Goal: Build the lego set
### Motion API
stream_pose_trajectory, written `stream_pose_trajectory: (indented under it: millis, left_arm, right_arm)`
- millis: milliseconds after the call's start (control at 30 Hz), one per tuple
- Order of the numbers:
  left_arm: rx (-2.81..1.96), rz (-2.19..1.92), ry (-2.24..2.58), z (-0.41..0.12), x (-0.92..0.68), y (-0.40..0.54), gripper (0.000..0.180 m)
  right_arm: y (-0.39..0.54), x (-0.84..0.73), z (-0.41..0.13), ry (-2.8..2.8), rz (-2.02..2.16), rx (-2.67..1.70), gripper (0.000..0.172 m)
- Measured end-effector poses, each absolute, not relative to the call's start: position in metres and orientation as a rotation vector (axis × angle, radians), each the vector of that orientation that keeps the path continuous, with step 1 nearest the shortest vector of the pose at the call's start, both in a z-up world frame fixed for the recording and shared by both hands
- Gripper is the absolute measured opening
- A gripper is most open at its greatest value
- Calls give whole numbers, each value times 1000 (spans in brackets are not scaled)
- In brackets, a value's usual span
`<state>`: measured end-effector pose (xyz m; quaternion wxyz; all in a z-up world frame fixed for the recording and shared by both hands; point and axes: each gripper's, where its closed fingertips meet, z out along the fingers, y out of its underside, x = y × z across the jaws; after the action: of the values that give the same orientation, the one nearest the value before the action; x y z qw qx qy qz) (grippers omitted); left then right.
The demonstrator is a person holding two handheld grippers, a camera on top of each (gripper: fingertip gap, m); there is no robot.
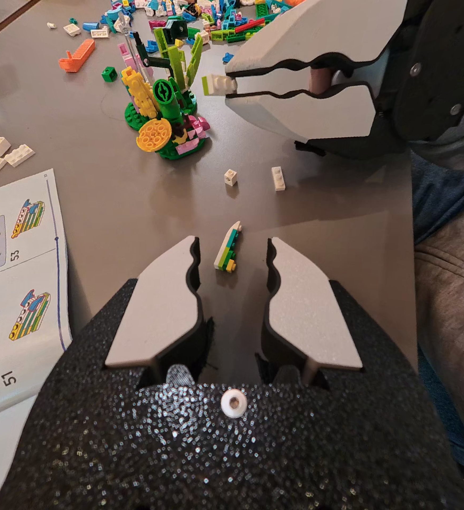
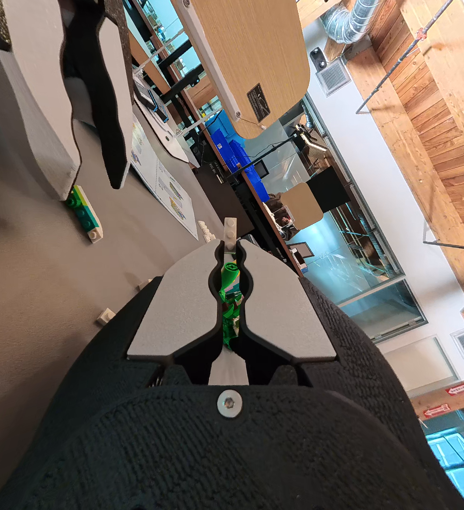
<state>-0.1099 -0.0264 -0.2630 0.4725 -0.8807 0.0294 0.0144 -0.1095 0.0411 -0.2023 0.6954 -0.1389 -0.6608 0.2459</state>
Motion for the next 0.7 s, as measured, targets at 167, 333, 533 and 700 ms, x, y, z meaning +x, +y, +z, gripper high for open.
stream_pose_trajectory:
  millis: [167,333,533,700]
  left_arm:
    - [-2159,34,74,-264,-110,-26,46]
    - [-2163,35,76,-264,-110,-26,46]
    - [-2167,35,77,-265,-110,-26,46]
    - [-2172,35,79,-266,-109,-26,46]
  right_arm:
    - [41,-110,-203,-1477,547,-307,6]
    - [41,-110,-203,-1475,546,-306,6]
    - [40,-110,-203,-1477,542,-300,6]
    - [39,-110,-204,-1479,540,-295,6]
